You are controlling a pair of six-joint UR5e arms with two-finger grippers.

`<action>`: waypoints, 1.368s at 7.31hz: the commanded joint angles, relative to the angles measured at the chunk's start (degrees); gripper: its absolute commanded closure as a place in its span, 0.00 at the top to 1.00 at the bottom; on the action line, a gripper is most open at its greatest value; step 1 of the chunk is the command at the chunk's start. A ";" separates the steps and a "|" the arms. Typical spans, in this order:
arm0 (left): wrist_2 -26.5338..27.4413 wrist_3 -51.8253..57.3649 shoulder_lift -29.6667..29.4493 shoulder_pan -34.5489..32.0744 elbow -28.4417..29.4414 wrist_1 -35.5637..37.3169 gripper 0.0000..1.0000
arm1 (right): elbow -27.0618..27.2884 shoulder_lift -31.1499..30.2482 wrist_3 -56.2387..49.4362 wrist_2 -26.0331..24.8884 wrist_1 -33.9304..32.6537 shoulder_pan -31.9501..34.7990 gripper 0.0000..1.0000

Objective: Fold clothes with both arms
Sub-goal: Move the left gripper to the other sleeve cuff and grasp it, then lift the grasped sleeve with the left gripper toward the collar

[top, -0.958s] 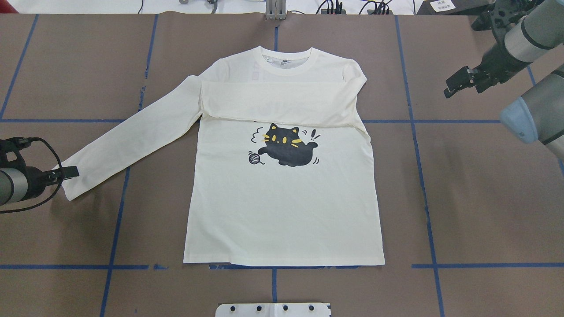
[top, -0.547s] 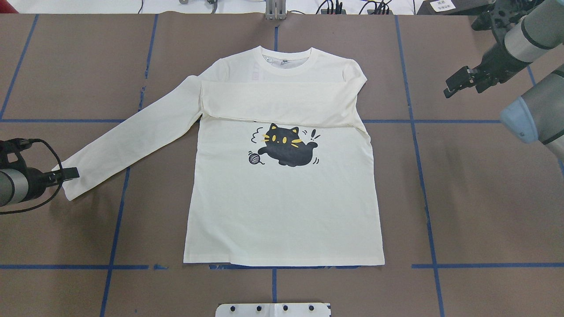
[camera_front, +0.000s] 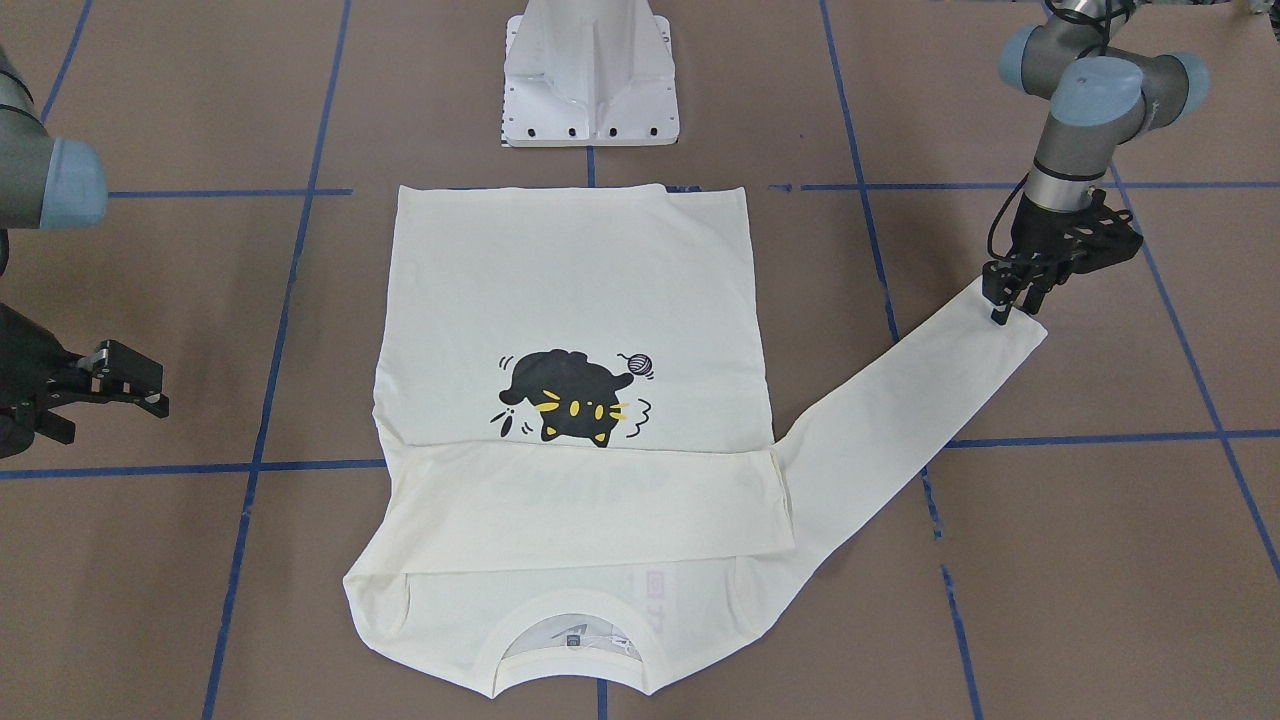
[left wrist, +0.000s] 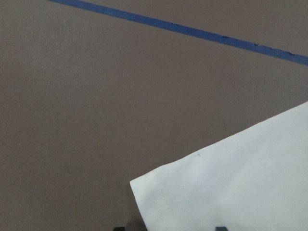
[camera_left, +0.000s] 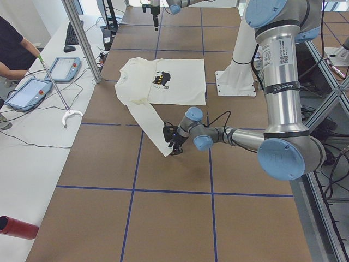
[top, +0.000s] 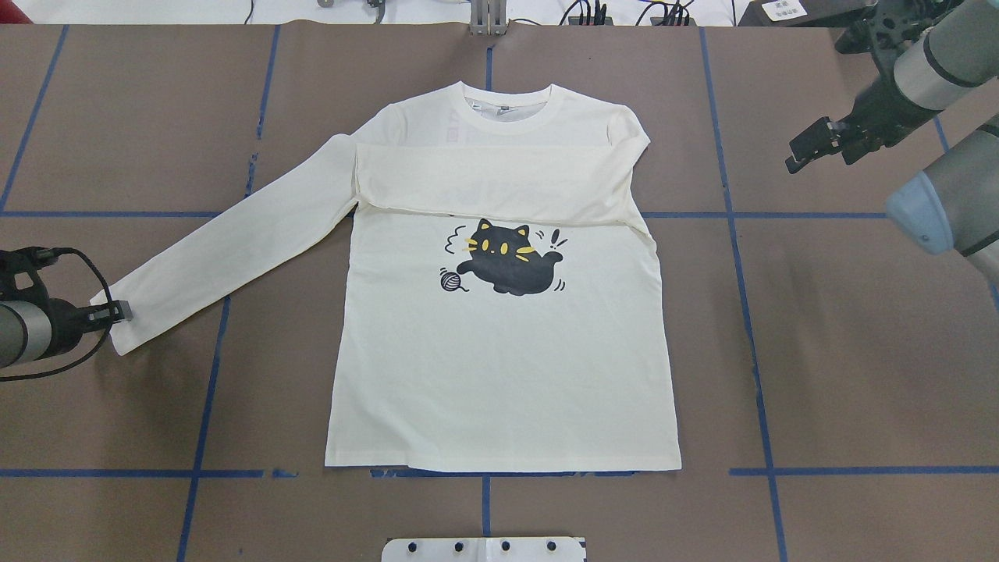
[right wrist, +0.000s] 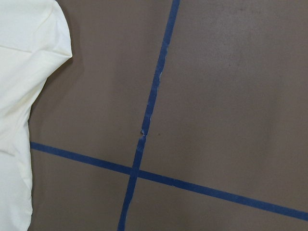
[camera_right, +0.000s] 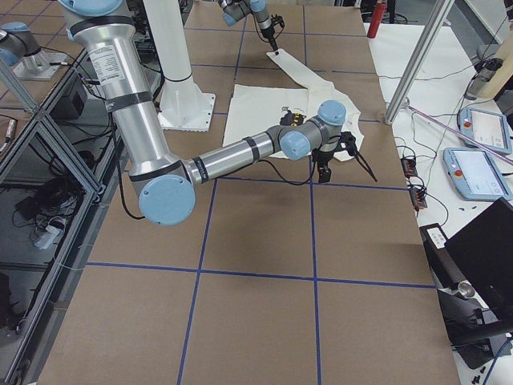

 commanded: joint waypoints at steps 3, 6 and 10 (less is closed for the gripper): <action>0.14 -0.03 -0.10 0.06 -0.90 0.62 0.13 | 0.02 0.00 0.00 0.09 -0.01 0.09 1.00; -0.13 0.32 -0.44 -0.03 -4.22 3.40 0.00 | 0.11 -0.61 0.00 0.09 -0.01 0.26 1.00; -5.37 12.16 -12.95 -7.03 -10.23 18.42 0.00 | 5.11 -9.13 0.53 -0.09 0.08 2.45 1.00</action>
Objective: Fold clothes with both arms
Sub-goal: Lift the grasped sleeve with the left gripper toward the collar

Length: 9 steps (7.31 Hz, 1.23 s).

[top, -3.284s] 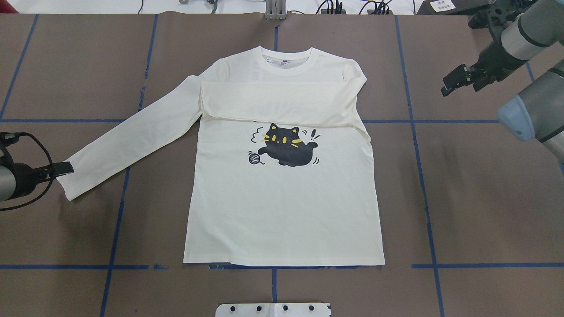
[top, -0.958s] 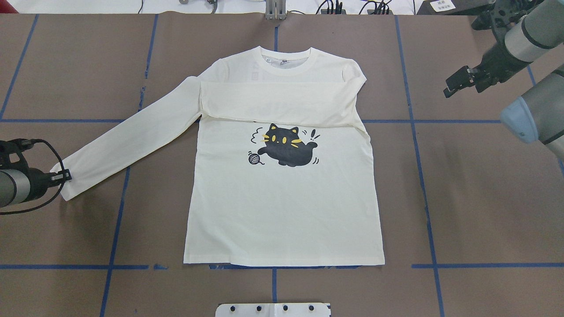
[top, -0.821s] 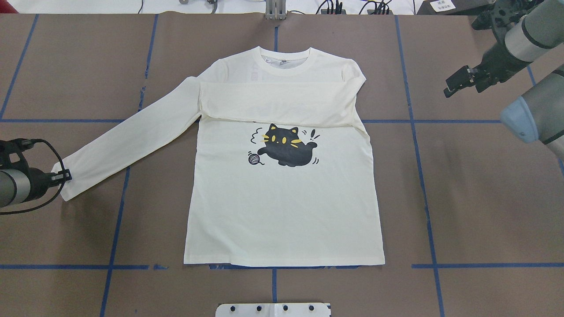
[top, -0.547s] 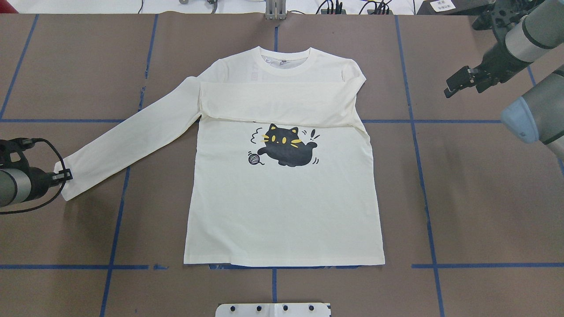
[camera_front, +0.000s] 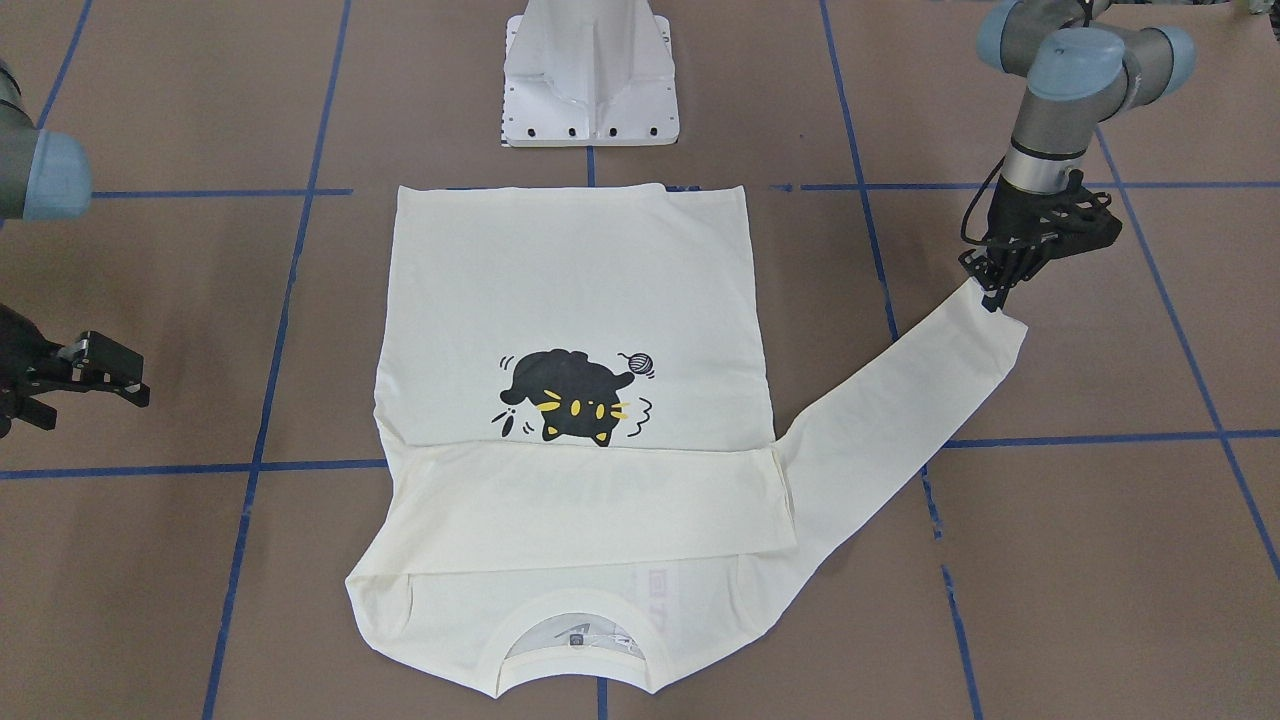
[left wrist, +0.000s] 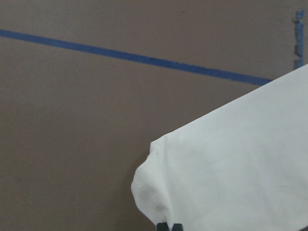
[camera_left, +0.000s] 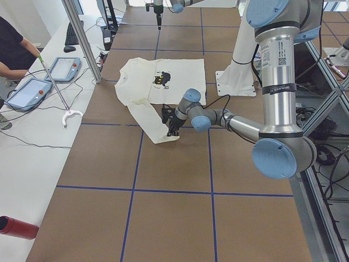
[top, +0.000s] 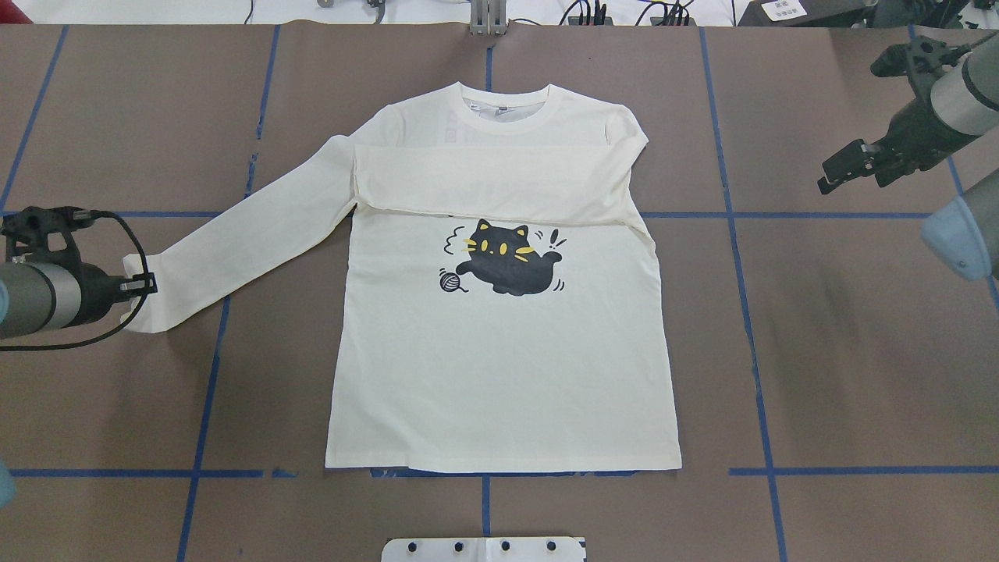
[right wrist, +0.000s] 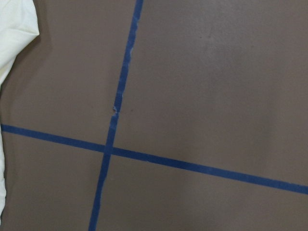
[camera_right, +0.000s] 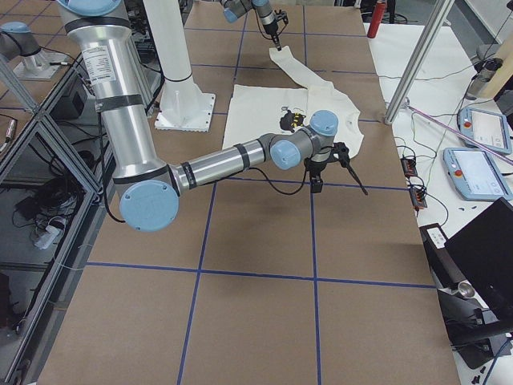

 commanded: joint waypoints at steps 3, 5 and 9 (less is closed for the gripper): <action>-10.11 4.30 -28.19 -11.55 8.10 17.88 0.00 | 3.09 -6.75 -0.02 -0.19 0.06 2.48 1.00; -15.46 4.31 -37.22 -14.54 10.56 18.49 0.00 | 4.15 -8.95 -0.11 -0.27 0.06 3.62 1.00; -22.87 4.31 -44.91 -18.60 2.69 30.07 0.00 | 3.98 -9.22 0.15 -0.45 0.06 3.63 1.00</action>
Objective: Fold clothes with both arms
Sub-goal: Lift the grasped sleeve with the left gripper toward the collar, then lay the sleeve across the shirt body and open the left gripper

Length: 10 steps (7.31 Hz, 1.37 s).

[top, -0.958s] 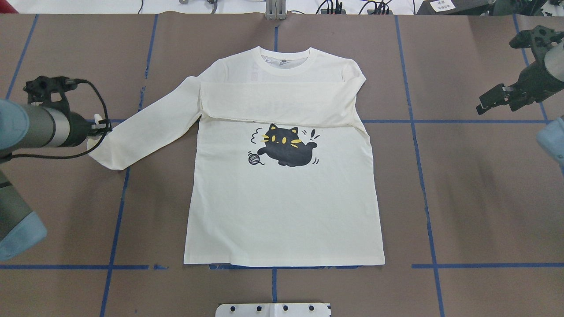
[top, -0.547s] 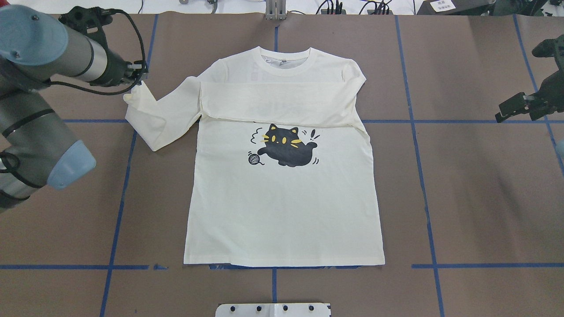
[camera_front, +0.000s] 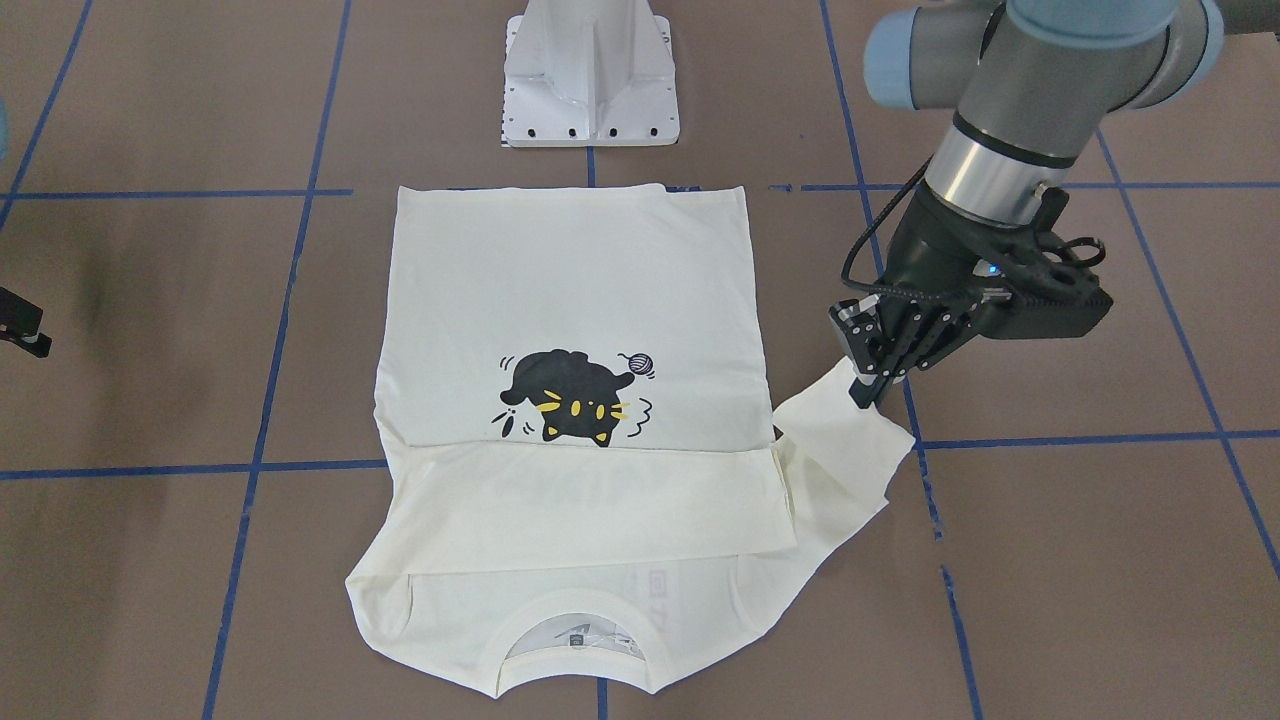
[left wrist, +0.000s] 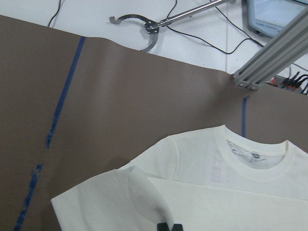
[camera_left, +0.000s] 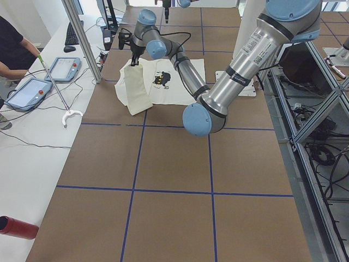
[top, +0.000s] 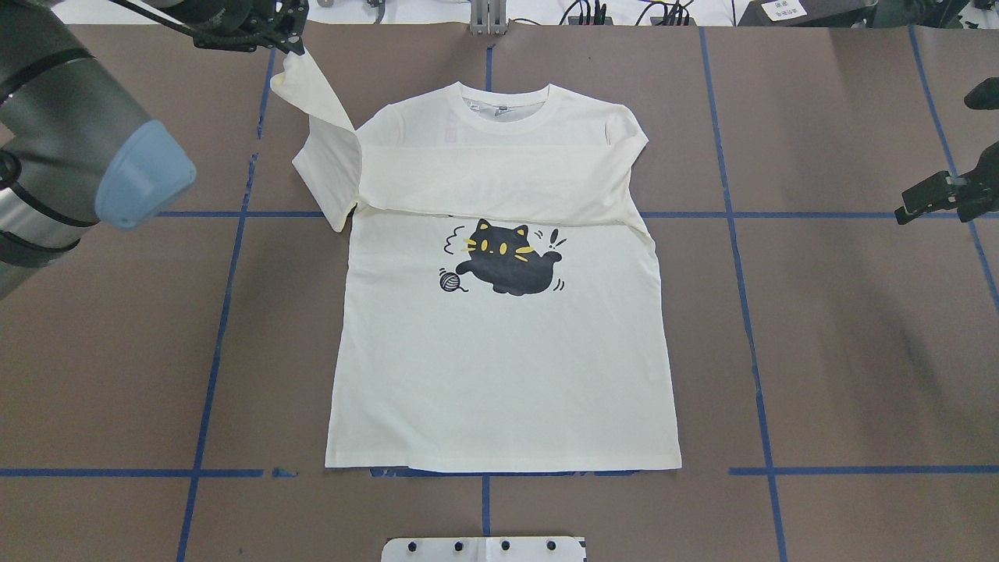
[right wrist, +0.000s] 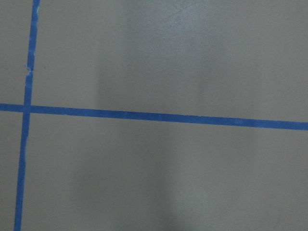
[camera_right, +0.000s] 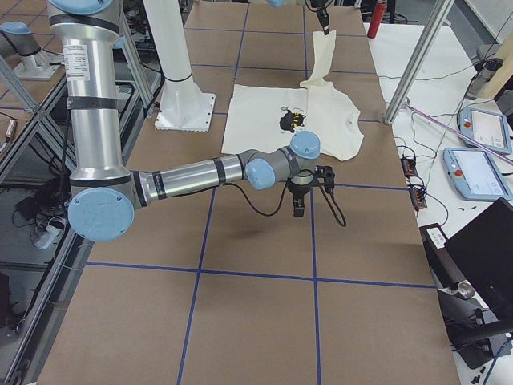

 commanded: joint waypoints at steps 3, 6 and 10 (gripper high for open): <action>-3.98 -0.90 -4.72 -1.51 -5.58 6.51 0.00 | -0.20 0.14 0.04 -0.07 0.00 -0.07 1.00; -2.33 -10.19 -17.78 3.29 7.38 5.54 0.00 | -0.46 0.05 0.13 -0.07 -0.09 -0.07 1.00; 14.36 -16.89 -19.40 15.88 22.35 -9.99 0.00 | -1.25 1.19 0.22 -0.07 -0.09 -0.16 1.00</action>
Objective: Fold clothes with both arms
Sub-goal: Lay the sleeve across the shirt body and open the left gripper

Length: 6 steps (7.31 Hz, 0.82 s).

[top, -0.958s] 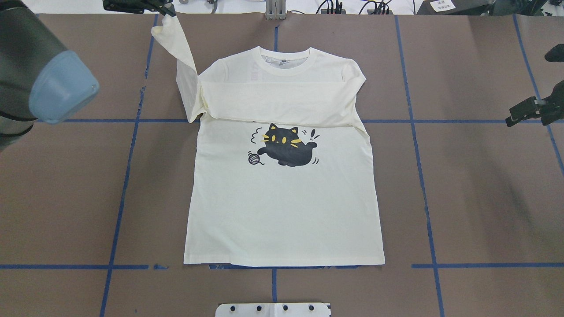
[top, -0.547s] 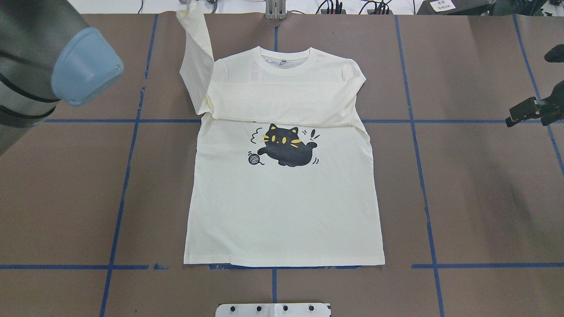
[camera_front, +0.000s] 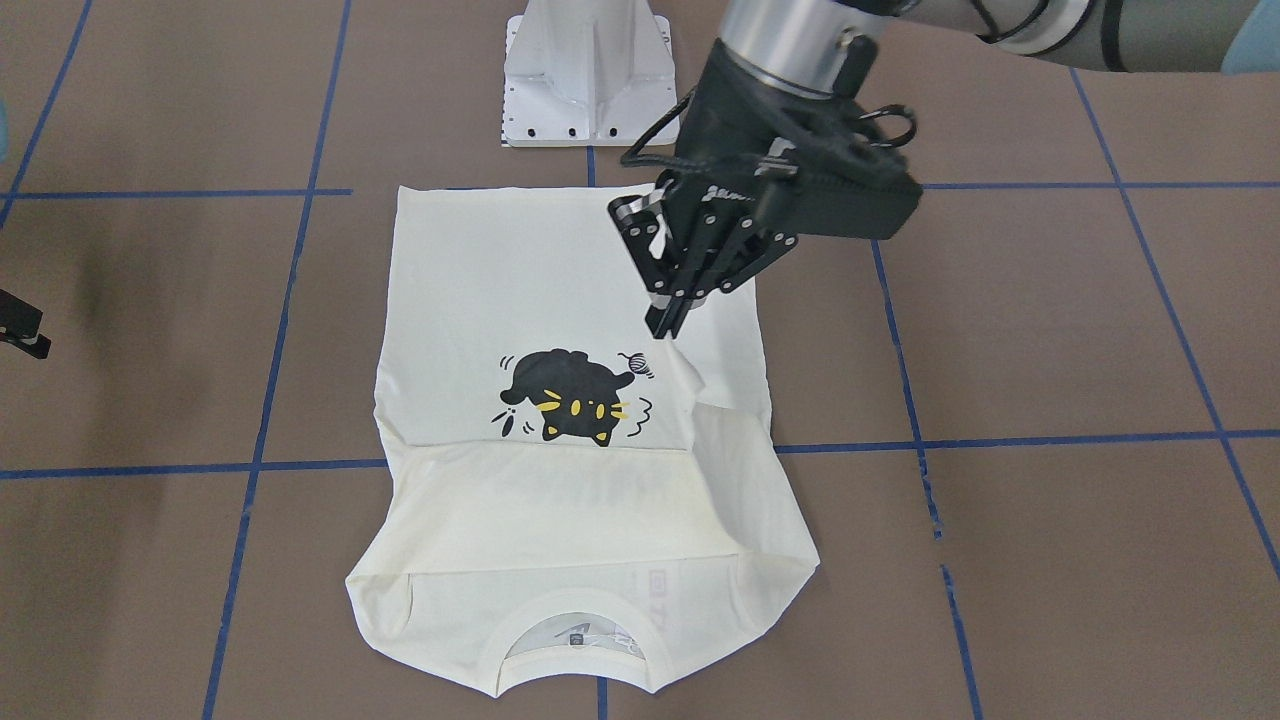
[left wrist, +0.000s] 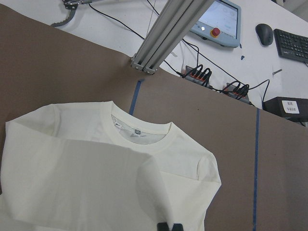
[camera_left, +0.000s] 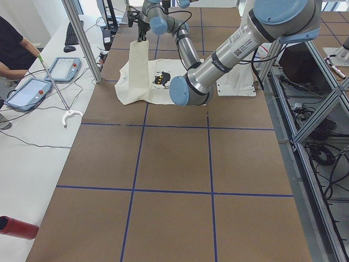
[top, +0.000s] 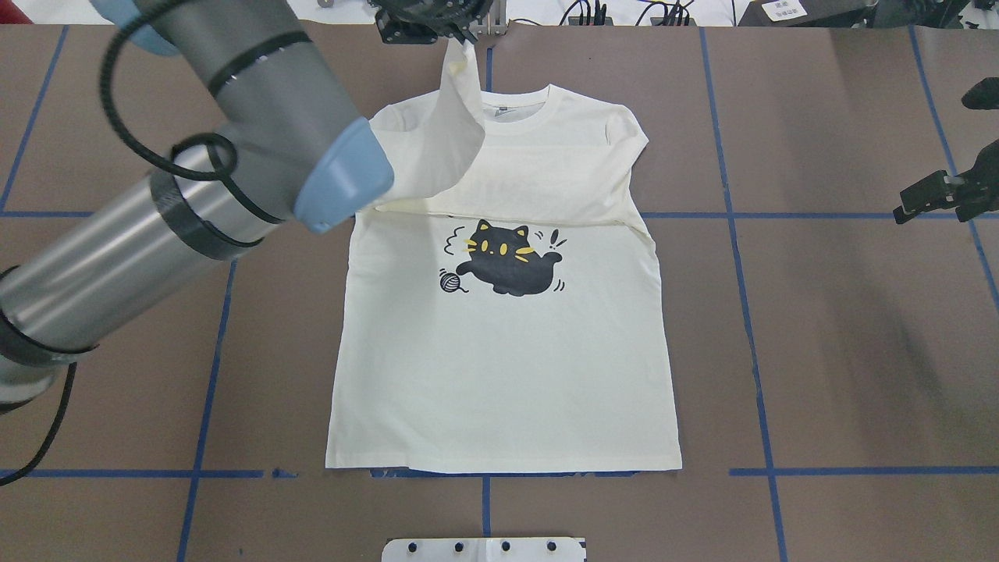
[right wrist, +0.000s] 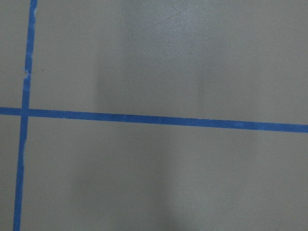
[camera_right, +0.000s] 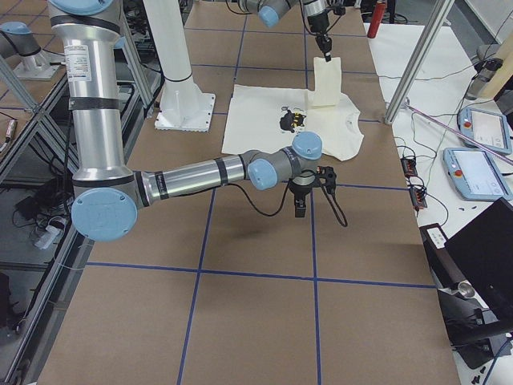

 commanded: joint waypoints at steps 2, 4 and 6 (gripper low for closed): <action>4.31 -6.77 -8.58 5.65 18.63 -11.66 0.00 | -1.34 0.65 0.01 0.02 0.00 -0.11 1.00; 9.64 -8.64 -14.75 10.29 30.60 -17.39 0.00 | -1.44 0.74 0.01 0.02 0.00 -0.11 1.00; 14.50 -9.44 -19.68 12.34 42.39 -26.69 0.99 | -1.52 0.74 -0.08 0.11 0.00 -0.11 1.00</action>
